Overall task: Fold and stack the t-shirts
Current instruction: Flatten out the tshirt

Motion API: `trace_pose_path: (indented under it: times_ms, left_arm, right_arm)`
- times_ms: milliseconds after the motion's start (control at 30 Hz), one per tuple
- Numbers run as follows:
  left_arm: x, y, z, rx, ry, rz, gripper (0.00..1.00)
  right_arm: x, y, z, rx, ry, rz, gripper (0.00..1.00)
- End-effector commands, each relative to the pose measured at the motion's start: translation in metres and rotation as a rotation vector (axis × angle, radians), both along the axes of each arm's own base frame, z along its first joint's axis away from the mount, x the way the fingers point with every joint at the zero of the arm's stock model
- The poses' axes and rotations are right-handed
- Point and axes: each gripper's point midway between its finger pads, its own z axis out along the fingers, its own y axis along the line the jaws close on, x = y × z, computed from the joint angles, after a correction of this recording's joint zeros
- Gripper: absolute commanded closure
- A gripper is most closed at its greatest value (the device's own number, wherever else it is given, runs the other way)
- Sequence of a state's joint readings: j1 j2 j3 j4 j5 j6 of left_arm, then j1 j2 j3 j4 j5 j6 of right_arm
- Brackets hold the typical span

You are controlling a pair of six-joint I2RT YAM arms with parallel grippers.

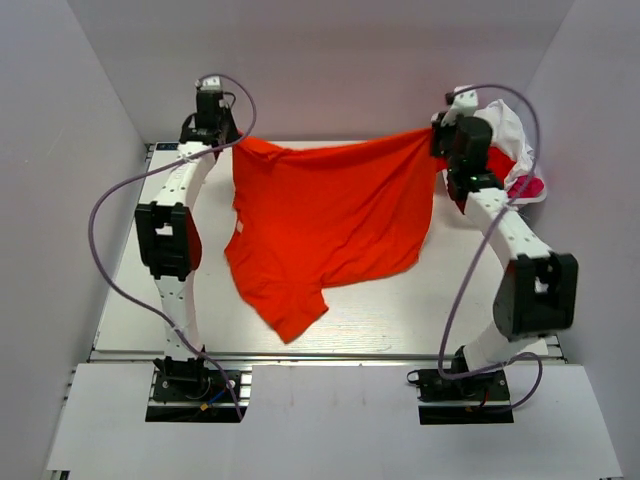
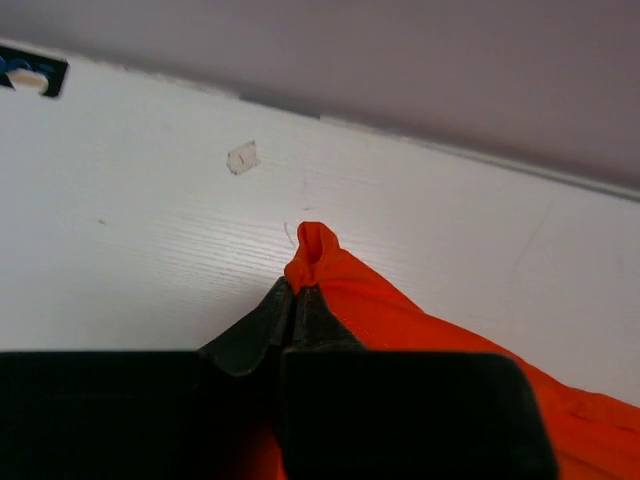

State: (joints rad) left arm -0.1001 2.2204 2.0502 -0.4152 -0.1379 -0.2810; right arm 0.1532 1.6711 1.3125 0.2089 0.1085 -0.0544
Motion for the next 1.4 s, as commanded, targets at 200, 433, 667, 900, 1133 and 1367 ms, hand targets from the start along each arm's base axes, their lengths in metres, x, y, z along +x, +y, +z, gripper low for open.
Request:
trace_pose_path:
  times_ms: [200, 433, 667, 900, 1133, 1367]
  left_arm:
    - [-0.115, 0.022, 0.272, 0.005, -0.475, 0.031, 1.00]
    - [-0.213, 0.042, 0.356, 0.027, -0.652, 0.081, 1.00]
    - [-0.270, 0.045, 0.409, 0.039, -0.787, 0.060, 1.00]
    - [-0.280, 0.048, 0.423, 0.057, -0.826, 0.079, 1.00]
    - [-0.223, 0.045, 0.402, 0.072, -0.737, 0.091, 1.00]
    - [-0.224, 0.049, 0.400, 0.084, -0.735, 0.098, 1.00]
  right_arm:
    - [-0.087, -0.023, 0.192, 0.047, -0.453, -0.041, 1.00]
    - [-0.163, -0.032, 0.242, 0.046, -0.564, -0.031, 1.00]
    - [-0.207, -0.034, 0.274, 0.063, -0.643, -0.004, 1.00]
    - [-0.212, -0.024, 0.281, 0.084, -0.654, 0.053, 1.00]
    - [-0.174, -0.022, 0.259, 0.085, -0.575, 0.033, 1.00]
    - [-0.175, -0.019, 0.253, 0.091, -0.564, 0.047, 1.00]
